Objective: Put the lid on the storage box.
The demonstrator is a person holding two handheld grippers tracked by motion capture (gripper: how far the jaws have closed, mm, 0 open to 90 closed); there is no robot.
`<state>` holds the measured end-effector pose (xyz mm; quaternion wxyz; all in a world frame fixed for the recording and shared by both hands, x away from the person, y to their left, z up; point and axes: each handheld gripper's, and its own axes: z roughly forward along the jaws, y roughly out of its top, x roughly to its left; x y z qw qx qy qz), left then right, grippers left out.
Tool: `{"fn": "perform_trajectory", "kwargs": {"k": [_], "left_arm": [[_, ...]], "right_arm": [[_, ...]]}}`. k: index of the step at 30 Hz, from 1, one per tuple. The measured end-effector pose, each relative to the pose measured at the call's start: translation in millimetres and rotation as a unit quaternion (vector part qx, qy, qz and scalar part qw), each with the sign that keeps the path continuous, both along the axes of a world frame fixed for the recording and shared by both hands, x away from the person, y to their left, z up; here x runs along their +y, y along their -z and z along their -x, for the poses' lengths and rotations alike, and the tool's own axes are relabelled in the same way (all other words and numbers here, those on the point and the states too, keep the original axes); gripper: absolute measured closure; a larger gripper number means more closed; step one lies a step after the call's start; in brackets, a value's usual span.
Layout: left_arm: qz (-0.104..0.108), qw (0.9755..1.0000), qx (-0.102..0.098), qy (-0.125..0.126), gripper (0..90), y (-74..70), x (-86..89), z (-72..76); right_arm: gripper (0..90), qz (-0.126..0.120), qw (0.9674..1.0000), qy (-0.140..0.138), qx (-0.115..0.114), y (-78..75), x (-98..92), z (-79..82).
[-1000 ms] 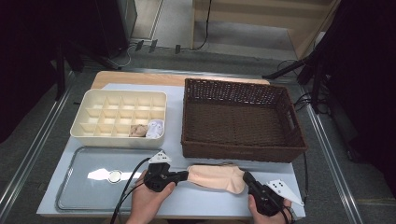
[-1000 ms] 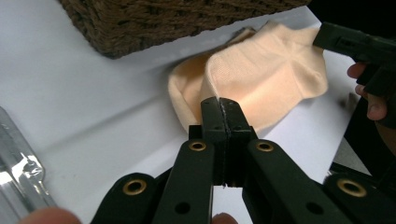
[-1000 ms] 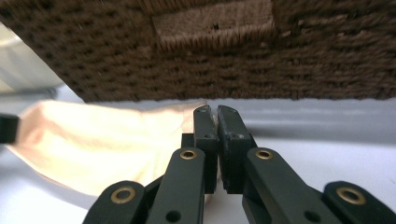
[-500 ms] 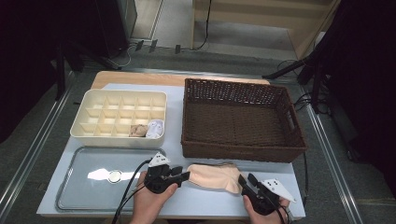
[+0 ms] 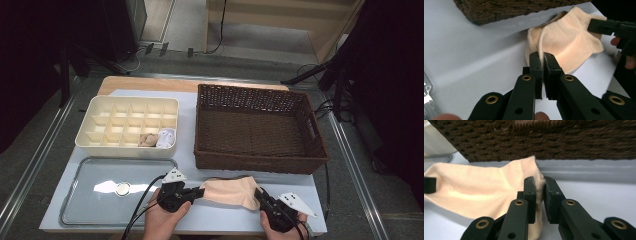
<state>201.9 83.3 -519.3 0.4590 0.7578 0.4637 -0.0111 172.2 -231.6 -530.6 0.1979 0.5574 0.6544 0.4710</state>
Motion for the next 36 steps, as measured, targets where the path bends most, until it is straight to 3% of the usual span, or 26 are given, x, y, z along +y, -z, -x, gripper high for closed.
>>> {"fn": "perform_trajectory", "kwargs": {"k": [5,8,12,14,16,19,24,27,30,33,36], "left_arm": [[0.001,1.0000,0.003,0.000,88.1,1.3,3.8,7.9],[-0.011,0.9999,0.006,0.000,87.7,7.7,2.0,8.5],[-0.005,0.9999,0.003,-0.008,85.5,10.5,5.4,7.9],[0.000,0.9999,-0.001,-0.010,82.3,9.7,8.2,7.1],[0.005,0.9999,-0.003,-0.011,80.0,9.0,10.0,6.9],[0.013,0.9997,-0.012,-0.018,73.0,8.1,11.2,7.5],[0.021,0.9990,-0.028,-0.028,70.5,2.3,10.1,8.6],[0.017,0.9995,-0.020,-0.020,72.3,4.5,7.5,5.3],[0.002,0.9998,-0.006,-0.017,85.8,8.5,6.3,1.6],[-0.010,0.9997,-0.004,-0.023,87.5,10.4,7.2,-0.2],[-0.015,0.9996,-0.006,-0.024,87.2,10.8,7.9,-0.2]], "right_arm": [[82.6,-0.016,0.9998,0.000,-0.007,-11.5,-11.9,11.2],[82.5,-0.005,1.0000,-0.006,0.000,-5.7,-6.6,8.9],[81.2,0.001,0.9999,-0.012,-0.004,1.9,-0.3,3.4],[75.9,-0.002,0.9999,-0.010,-0.011,2.8,-0.5,2.3],[62.4,0.000,0.9997,0.001,-0.026,5.6,-2.1,1.5],[60.0,-0.002,0.9995,0.017,-0.025,8.0,-6.3,3.1],[75.9,-0.026,0.9991,0.024,-0.024,4.2,-12.6,6.6],[79.9,-0.012,0.9998,0.010,-0.008,8.0,-9.3,4.8],[87.3,0.001,1.0000,0.005,0.000,9.4,-5.0,4.1],[88.2,-0.004,0.9998,-0.012,-0.012,7.8,-2.6,4.3],[88.2,0.013,0.9995,-0.021,-0.022,8.3,-0.1,4.0]]}}
